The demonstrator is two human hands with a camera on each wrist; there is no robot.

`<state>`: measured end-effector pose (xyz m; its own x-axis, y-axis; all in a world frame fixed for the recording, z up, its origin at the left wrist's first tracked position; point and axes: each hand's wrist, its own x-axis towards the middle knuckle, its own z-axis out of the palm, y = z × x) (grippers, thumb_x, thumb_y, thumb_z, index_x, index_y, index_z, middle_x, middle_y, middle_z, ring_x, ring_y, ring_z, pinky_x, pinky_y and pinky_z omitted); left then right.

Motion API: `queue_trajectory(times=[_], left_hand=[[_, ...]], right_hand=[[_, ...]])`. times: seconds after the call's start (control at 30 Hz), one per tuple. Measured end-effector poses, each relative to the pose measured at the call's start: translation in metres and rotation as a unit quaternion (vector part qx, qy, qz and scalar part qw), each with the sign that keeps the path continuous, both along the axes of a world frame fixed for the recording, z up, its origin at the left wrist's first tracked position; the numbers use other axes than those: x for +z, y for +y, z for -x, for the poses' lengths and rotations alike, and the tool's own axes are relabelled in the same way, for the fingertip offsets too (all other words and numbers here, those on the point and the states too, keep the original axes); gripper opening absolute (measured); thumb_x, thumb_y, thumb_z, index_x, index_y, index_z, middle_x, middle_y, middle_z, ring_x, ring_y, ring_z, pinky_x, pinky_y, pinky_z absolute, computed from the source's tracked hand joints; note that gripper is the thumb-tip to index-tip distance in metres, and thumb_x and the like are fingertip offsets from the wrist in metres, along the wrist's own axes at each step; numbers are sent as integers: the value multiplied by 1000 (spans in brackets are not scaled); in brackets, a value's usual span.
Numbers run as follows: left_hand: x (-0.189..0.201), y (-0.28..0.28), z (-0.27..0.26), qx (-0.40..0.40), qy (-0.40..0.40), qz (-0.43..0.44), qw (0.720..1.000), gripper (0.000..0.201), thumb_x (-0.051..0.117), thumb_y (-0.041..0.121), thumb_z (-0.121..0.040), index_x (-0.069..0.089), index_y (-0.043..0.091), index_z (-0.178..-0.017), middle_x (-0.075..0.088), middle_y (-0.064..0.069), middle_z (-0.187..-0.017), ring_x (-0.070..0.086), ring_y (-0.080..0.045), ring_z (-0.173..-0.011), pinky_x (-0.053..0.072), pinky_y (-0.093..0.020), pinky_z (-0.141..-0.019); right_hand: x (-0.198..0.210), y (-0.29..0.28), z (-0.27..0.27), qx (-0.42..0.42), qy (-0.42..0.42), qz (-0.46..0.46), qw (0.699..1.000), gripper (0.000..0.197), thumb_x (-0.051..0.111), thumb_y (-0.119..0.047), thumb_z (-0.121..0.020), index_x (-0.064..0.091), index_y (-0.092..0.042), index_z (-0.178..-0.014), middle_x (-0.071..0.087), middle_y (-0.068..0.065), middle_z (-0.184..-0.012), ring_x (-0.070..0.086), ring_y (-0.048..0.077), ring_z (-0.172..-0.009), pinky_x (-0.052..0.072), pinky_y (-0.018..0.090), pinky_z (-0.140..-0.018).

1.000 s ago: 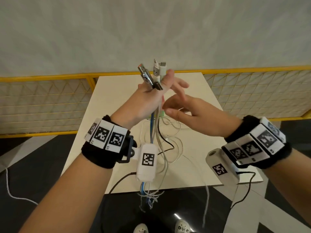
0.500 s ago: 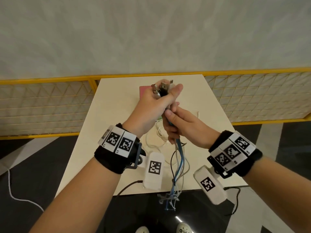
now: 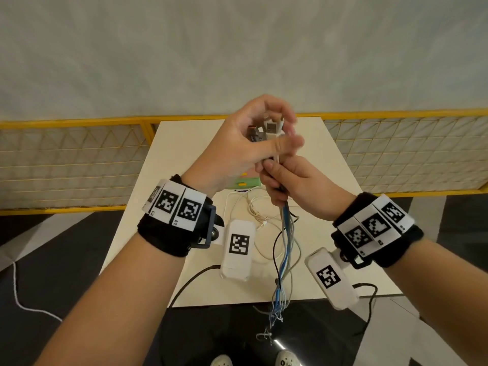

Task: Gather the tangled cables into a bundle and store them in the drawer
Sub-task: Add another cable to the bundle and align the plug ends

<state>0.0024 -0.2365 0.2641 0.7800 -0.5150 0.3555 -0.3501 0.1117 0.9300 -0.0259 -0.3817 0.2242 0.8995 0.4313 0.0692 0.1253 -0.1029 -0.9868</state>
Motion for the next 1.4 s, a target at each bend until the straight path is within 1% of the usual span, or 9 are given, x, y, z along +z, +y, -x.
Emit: queue_trajectory(times=[0.2, 0.33, 0.43, 0.57, 0.7, 0.87, 1.03, 1.2, 1.4], left_hand=[[0, -12, -1, 50, 57, 10, 997, 27, 29, 16, -106, 53, 8, -97, 57, -8, -82, 66, -25, -74, 51, -25, -53], [-16, -10, -11, 43, 123, 52, 990, 43, 53, 44, -96, 41, 31, -136, 68, -4, -106, 67, -30, -103, 53, -41, -82], [-31, -9, -9, 25, 203, 30, 978, 85, 77, 56, -66, 46, 23, -137, 66, -14, -120, 67, -33, -100, 54, -38, -73], [-30, -10, -6, 94, 150, -94, 980, 37, 57, 45, -94, 73, 11, -98, 76, -7, -102, 72, -17, -72, 53, -27, -52], [-28, -3, -9, 130, 88, -141, 977, 45, 44, 46, -100, 75, 17, -86, 76, -6, -96, 52, -9, -38, 45, -24, -39], [-35, 7, -24, 207, 136, -1, 969, 44, 47, 34, -102, 51, 12, -64, 59, 8, -57, 62, -14, -50, 52, -24, -60], [-38, 24, -35, 222, 208, 50, 951, 42, 49, 35, -101, 41, 17, -63, 28, 9, -45, 22, -8, -37, 19, -21, -39], [-41, 40, -43, 247, 219, 7, 944, 47, 55, 36, -98, 35, 23, -57, 26, 8, -45, 19, -9, -37, 14, -21, -39], [-50, 56, -43, 228, 251, -63, 939, 48, 53, 36, -99, 34, 22, -57, 26, 9, -44, 18, -8, -35, 13, -19, -39]], right_hand=[[0, 5, 2, 11, 15, -57, 998, 22, 27, -15, -103, 44, -10, -89, 32, -1, -66, 31, 14, -51, 35, 26, -48], [-2, 7, -3, -26, 27, -85, 996, 24, 28, -19, -103, 41, -12, -85, 31, -5, -63, 23, 11, -49, 22, 23, -47], [1, 8, -9, -45, 23, -83, 995, 27, 28, -20, -104, 46, -11, -85, 27, 0, -62, 24, 10, -49, 21, 24, -47], [-2, 12, -15, -44, -7, -10, 999, 18, 35, -6, -100, 49, 4, -104, 40, 7, -68, 39, 13, -54, 37, 25, -51], [-5, 14, -22, -14, -52, 27, 998, 17, 34, -5, -101, 48, 2, -106, 48, 8, -75, 55, 13, -63, 50, 23, -63], [-33, 20, -27, 96, -77, 177, 977, 20, 28, -12, -102, 43, -5, -91, 48, 10, -76, 61, 20, -75, 53, 33, -74], [-91, 22, -38, 168, -74, 293, 938, 15, 35, -22, -102, 43, -14, -92, 55, -6, -81, 54, -3, -73, 42, 14, -72], [-146, 7, -61, 265, 39, 351, 897, 26, 62, -7, -88, 58, -8, -114, 63, 4, -117, 59, 18, -112, 43, 34, -103], [-184, -5, -82, 14, 96, 359, 928, 50, 36, 16, -82, 57, -9, -119, 60, 8, -114, 62, 30, -105, 49, 22, -80]])
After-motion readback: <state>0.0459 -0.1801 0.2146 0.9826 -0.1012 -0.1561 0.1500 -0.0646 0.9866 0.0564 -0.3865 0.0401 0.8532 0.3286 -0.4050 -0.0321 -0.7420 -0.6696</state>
